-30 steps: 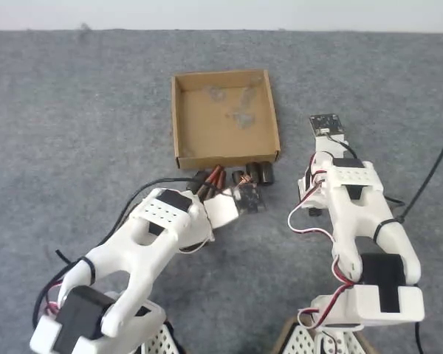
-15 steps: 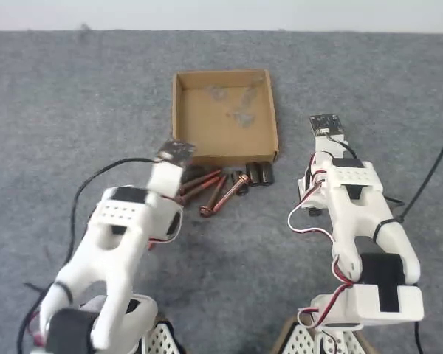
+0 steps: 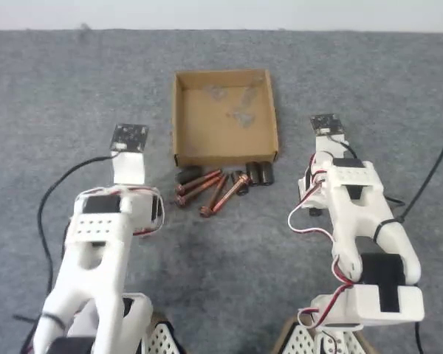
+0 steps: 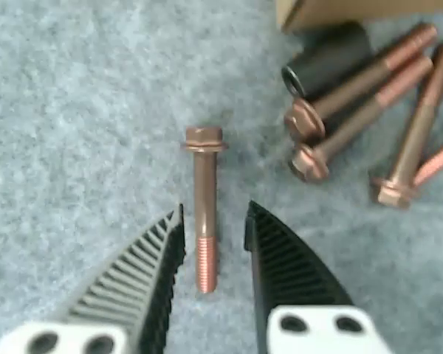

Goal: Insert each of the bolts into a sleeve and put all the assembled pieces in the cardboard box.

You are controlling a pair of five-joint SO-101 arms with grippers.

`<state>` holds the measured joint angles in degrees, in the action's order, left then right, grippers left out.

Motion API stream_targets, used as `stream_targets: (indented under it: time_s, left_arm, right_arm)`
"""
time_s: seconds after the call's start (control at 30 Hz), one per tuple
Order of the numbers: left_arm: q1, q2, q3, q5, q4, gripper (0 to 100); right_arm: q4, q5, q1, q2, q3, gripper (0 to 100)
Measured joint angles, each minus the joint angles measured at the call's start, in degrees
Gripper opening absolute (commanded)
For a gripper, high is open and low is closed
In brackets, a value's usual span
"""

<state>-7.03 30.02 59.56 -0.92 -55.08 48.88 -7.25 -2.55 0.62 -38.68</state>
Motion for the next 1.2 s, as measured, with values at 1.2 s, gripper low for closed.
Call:
stream_targets:
  time_s: [1.2]
  left_arm:
    - [-0.97,-35.96,-23.74,-0.53,-4.31,1]
  right_arm:
    - [0.00,0.00,-0.09,0.00,0.00,0.7]
